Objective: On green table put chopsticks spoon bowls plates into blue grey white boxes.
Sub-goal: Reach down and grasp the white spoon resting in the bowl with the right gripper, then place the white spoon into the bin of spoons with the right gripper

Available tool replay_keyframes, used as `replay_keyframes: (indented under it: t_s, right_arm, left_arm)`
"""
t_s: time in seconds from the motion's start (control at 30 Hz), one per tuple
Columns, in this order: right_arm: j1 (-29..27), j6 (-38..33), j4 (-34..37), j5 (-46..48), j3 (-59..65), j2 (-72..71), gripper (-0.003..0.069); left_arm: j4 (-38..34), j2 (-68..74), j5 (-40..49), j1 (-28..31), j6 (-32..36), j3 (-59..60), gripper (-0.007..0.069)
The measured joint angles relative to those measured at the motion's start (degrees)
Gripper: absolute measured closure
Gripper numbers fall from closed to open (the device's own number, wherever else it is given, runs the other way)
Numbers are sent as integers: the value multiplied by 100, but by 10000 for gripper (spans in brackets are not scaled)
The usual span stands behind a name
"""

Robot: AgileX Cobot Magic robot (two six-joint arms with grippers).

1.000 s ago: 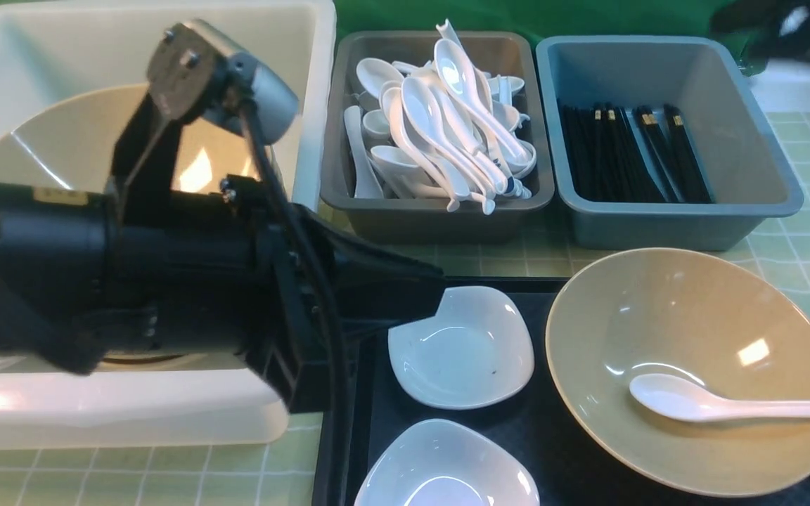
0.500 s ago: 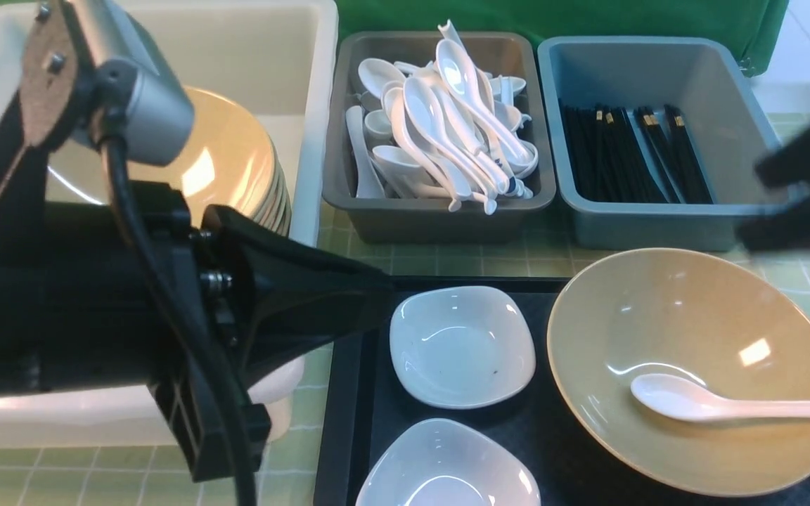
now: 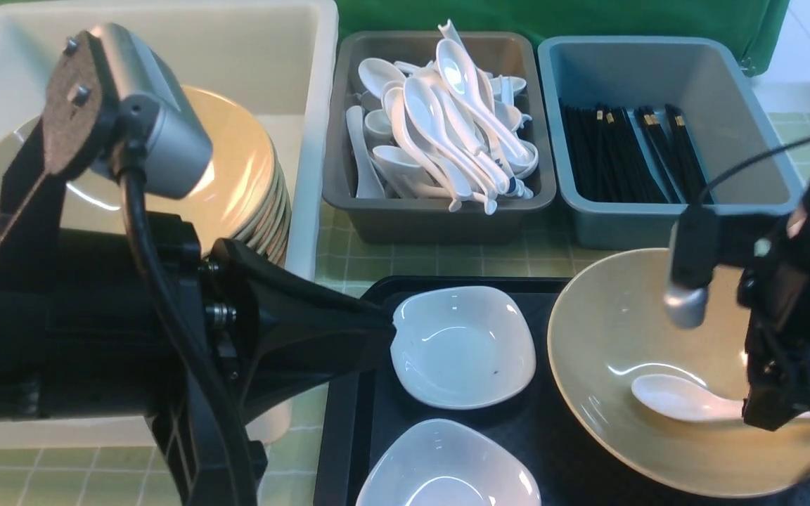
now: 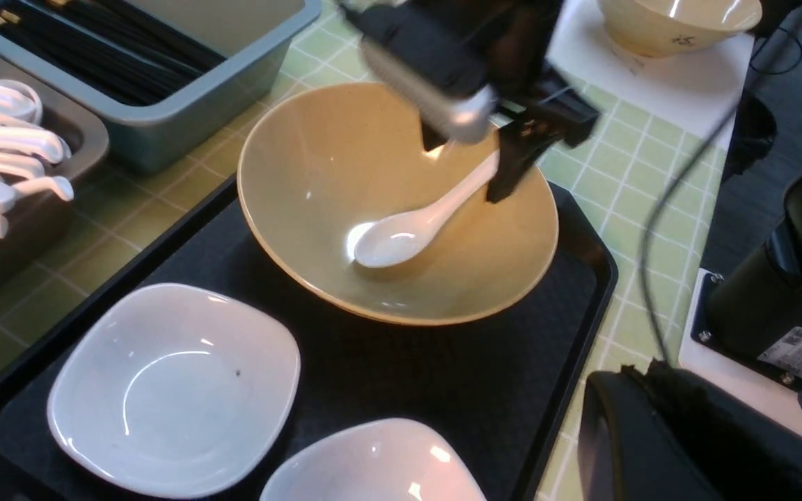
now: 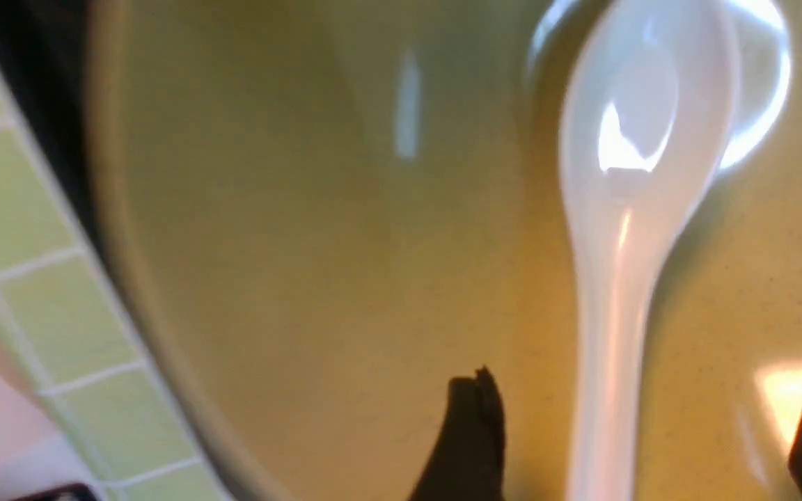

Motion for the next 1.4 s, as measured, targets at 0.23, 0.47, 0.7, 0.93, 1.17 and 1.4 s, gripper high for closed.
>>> replay_keyframes:
  t_s: [0.23,0.47,0.7,0.93,1.17,1.4]
  right_arm:
    - [0,106,-158,-128,-5,676,182]
    - [0,35,47,290,-304,790,510]
    - [0,-49,1559,415,-2003,740,506]
    - [3,441,4190,-656,-3859,1114,506]
    - [181,676,4966,-1718,-5343,2718,498]
    - [193,732,4825,-1878,-6015,3787,288]
  left_arm:
    - [5,0,245,0,-12,0,625]
    - [19,0,251,0,-12,0,625]
    - [46,0,251,0,-33,0,625]
    - [68,0,-137,0,-38,0,625]
    - [68,0,-476,0,-51,0,625]
    - [75,0,-487,0,-223,0,625]
